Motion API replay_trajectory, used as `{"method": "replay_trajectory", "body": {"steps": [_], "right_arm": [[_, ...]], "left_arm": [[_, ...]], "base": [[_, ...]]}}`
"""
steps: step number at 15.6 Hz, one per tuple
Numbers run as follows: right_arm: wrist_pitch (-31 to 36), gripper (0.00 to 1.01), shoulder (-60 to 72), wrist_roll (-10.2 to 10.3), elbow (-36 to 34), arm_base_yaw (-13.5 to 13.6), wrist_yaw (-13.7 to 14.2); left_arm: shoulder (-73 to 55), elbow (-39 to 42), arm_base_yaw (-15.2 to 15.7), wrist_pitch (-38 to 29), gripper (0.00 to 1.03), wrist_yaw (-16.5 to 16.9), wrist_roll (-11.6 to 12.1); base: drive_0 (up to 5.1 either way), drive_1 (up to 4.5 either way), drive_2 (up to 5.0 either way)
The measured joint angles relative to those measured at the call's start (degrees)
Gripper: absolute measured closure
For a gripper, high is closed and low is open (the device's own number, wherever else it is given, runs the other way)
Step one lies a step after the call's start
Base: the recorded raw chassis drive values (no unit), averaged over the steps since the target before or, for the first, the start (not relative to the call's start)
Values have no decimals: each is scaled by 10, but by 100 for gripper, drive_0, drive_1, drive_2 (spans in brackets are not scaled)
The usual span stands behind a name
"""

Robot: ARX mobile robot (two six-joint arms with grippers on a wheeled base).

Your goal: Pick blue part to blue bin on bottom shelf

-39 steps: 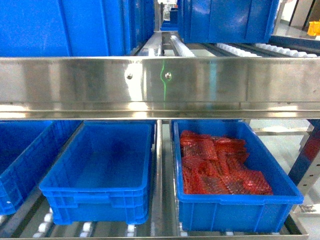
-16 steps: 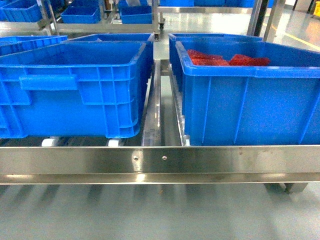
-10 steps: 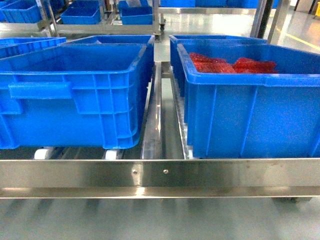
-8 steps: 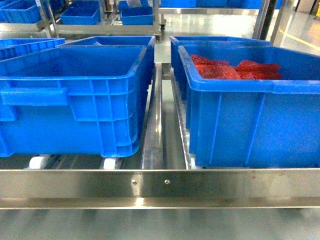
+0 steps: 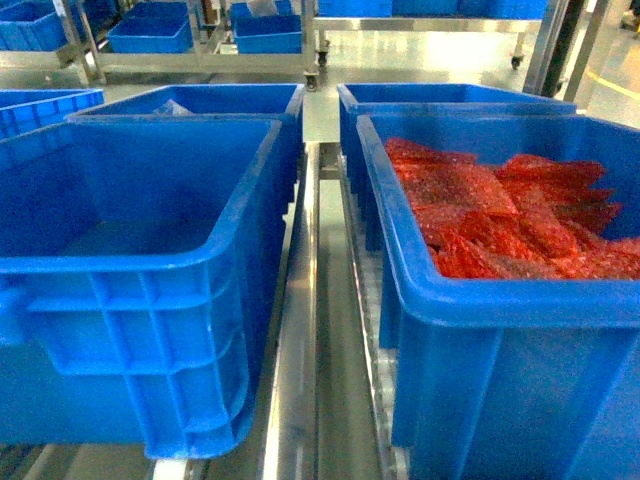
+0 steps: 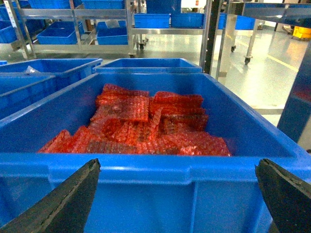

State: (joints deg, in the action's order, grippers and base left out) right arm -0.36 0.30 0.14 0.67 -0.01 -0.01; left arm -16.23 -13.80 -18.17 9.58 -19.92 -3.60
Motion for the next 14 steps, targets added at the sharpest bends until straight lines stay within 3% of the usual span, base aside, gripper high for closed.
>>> {"method": "replay_trajectory", "body": {"steps": [4, 14], "right_arm": [[1, 3, 0, 0, 0, 0, 0], [1, 3, 0, 0, 0, 0, 0]], "left_arm": [[0, 0, 0, -1, 60, 0, 0], [-1, 0, 0, 0, 60, 0, 0]], "base": [[5, 405, -395], [0, 0, 0]]}}
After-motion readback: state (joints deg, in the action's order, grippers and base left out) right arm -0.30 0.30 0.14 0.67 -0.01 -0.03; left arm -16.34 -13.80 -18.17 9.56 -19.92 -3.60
